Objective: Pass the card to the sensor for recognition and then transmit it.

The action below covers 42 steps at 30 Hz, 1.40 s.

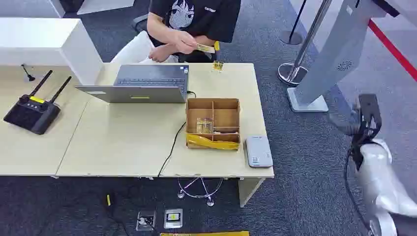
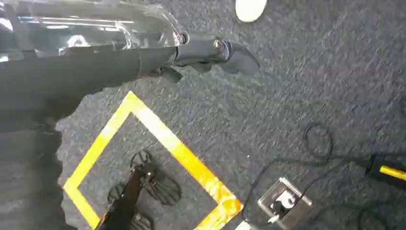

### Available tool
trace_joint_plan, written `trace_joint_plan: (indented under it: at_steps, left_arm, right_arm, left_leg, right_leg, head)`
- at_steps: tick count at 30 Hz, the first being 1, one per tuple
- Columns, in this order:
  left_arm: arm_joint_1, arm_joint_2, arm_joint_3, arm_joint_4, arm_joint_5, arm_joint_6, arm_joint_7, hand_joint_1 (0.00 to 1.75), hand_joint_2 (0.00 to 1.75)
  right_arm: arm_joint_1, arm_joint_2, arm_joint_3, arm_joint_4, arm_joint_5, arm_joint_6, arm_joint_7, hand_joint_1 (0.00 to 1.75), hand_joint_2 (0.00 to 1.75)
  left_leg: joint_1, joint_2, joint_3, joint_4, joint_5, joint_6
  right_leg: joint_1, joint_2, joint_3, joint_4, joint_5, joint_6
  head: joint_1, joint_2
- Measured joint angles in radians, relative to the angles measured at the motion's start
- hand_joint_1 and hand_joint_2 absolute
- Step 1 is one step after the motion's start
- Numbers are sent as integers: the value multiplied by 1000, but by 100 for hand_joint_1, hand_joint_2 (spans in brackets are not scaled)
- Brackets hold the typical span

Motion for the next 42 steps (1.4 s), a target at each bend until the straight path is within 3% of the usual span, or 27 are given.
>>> trace_joint_plan:
  at_steps: [2, 7, 14, 21, 24, 36, 37, 38, 42]
  left_arm:
    - [-10, -3, 0, 0, -13, 7, 21, 0, 175]
    - [-41, -17, -8, 0, -23, 31, 43, 0, 175]
    - [-59, -36, -19, 0, -22, 32, 46, 0, 175]
    - [-66, -39, -24, -2, -29, 54, 60, 0, 175]
    - [-69, -40, -25, -2, -30, 65, 61, 0, 175]
    - [-58, -34, -28, -2, -30, 66, 65, 0, 175]
    - [-57, -33, -29, -2, -30, 66, 66, 0, 175]
    - [-57, -32, -30, -2, -30, 66, 67, 0, 175]
    - [-57, -31, -31, -2, -31, 66, 69, 0, 175]
  right_arm:
    - [-86, 1, 60, -19, 105, -37, -31, 0, 175]
    - [-286, 48, 211, -51, 284, -105, -29, 0, 175]
    - [-421, 179, 405, -61, 525, -200, 62, 0, 175]
    - [-447, 236, 554, -61, 691, -301, 116, 0, 175]
    - [-447, 250, 600, -61, 707, -333, 122, 0, 175]
    - [-438, 274, 667, -61, 701, -327, 111, 0, 175]
    - [-437, 274, 669, -61, 701, -326, 109, 68, 175]
    - [-436, 275, 672, -61, 700, -326, 108, 175, 175]
    - [-431, 277, 674, -61, 696, -313, 95, 175, 175]
  left_leg:
    - [0, -5, -3, 0, 2, 0]
    - [1, -6, -7, 0, 4, -2]
    - [1, -6, -7, 0, 5, -2]
    - [1, -7, -7, 0, 5, -2]
    - [1, -7, -7, 0, 5, -2]
    - [1, -7, -7, 0, 5, -2]
    - [1, -7, -8, 0, 5, -2]
    - [1, -7, -7, 0, 5, -2]
    - [1, -7, -7, 0, 5, -2]
  right_leg:
    - [0, -5, 0, 1, 0, 0]
    - [1, -6, -4, 3, 2, -2]
    - [2, -6, -5, 3, 2, -2]
    - [2, -6, -5, 3, 2, -2]
    - [2, -6, -5, 2, 2, -2]
    - [2, -6, -5, 3, 2, -2]
    - [2, -6, -5, 3, 2, -2]
    - [2, -6, -5, 3, 2, -2]
    - [2, -6, -5, 3, 2, -2]
  head:
    - [0, 0]
    - [1, 0]
    - [0, 0]
    - [0, 0]
    - [0, 0]
    - [0, 0]
    - [0, 0]
    - [0, 0]
    - [0, 0]
